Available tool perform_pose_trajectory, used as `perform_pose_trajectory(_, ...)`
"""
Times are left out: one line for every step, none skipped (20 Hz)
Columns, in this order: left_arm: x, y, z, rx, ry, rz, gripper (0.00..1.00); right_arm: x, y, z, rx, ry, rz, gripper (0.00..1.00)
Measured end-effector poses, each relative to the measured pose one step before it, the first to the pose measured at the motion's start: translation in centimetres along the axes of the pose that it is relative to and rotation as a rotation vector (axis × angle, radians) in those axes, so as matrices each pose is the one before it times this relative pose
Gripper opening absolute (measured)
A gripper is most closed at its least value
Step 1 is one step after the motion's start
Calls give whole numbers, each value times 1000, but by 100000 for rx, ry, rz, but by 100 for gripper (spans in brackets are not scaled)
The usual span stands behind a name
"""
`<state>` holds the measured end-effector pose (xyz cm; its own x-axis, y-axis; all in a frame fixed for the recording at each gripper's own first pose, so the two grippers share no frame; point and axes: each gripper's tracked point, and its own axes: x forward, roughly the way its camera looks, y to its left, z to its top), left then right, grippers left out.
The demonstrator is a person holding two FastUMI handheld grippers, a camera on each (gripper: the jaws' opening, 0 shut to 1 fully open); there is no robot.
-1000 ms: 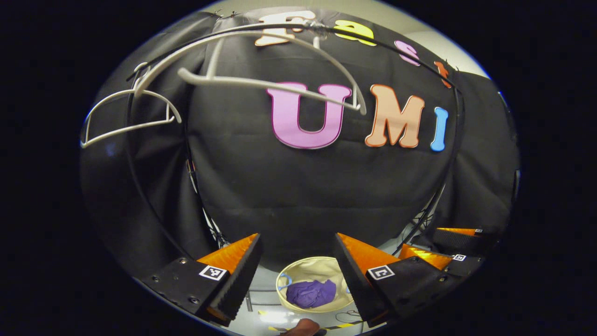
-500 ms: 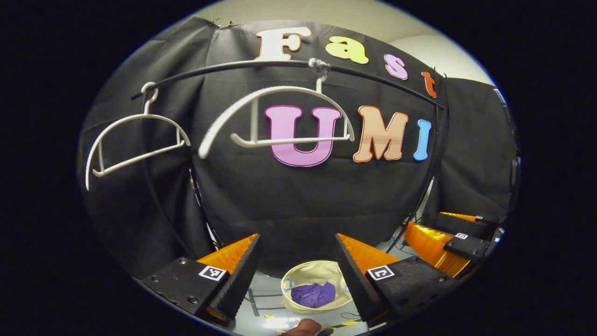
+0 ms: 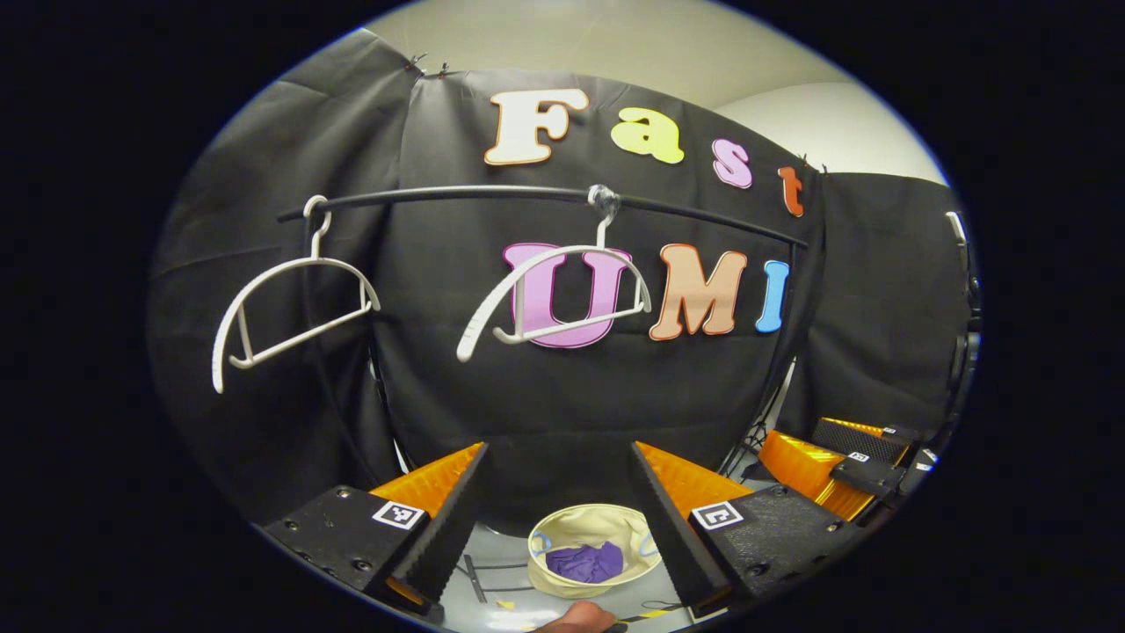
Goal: Grasp the clothes on the hanger with both hands and then place them into the laundry hamper below.
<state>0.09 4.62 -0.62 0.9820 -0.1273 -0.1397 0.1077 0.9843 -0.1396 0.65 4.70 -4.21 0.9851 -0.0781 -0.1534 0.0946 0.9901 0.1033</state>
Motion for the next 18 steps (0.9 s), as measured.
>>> perform_pose_trajectory(-530, -86, 166, 182, -499, -834, 91, -471, 11, 119, 378, -1453, -331, 99)
perform_pose_trajectory(-394, 446, 43, 34, -676, -381, 91, -547, 22, 255, 622, -1740, -65, 95)
perform_pose_trajectory(-448, 262, 220, -101, -579, -225, 91, -583, 77, 437, 558, -1706, 84, 96)
perform_pose_trajectory(-387, 207, 25, -253, -540, -382, 91, -459, -129, 128, 279, -1048, -98, 98)
perform_pose_trajectory(-425, -63, 14, 23, -246, -39, 91, -385, -114, 126, 34, -858, -126, 99)
perform_pose_trajectory(-334, 135, -61, 278, -88, 438, 95, -309, -257, 87, -331, -716, -361, 99)
perform_pose_trajectory(-185, -184, 92, 310, -594, -441, 95, -346, -256, 121, -291, -662, -148, 99)
perform_pose_trajectory(-109, -359, 3, 638, -64, -653, 91, -230, -252, 110, -56, -540, -10, 94)
perform_pose_trajectory(-42, -252, -31, 949, 171, -359, 93, -236, -378, 125, -112, -367, -106, 94)
perform_pose_trajectory(-19, -286, -81, 1132, 13, -276, 95, -106, -330, 155, -156, -262, -77, 94)
perform_pose_trajectory(68, -271, 52, 893, -275, -88, 91, -175, -374, 347, -142, -603, 43, 94)
perform_pose_trajectory(89, -550, -3, 231, -34, -65, 91, -47, -320, 367, -227, -436, 145, 94)
perform_pose_trajectory(134, -507, 92, -155, 72, -144, 91, -62, -377, 350, -560, -691, 285, 94)
perform_pose_trajectory(165, -676, 51, -327, 220, -405, 95, -34, -430, 503, -697, -575, 386, 99)
perform_pose_trajectory(134, -674, 274, -66, -89, -397, 91, 88, -575, 518, -896, -433, 162, 99)
perform_pose_trajectory(212, -625, 321, -279, -695, -26, 95, 60, -516, 527, -811, -482, 483, 99)
perform_pose_trajectory(225, -726, 409, -183, -625, -317, 91, 88, -629, 596, -732, -737, 387, 99)
perform_pose_trajectory(188, -834, 291, -369, 18, -284, 95, 73, -656, 735, -190, -931, 594, 99)
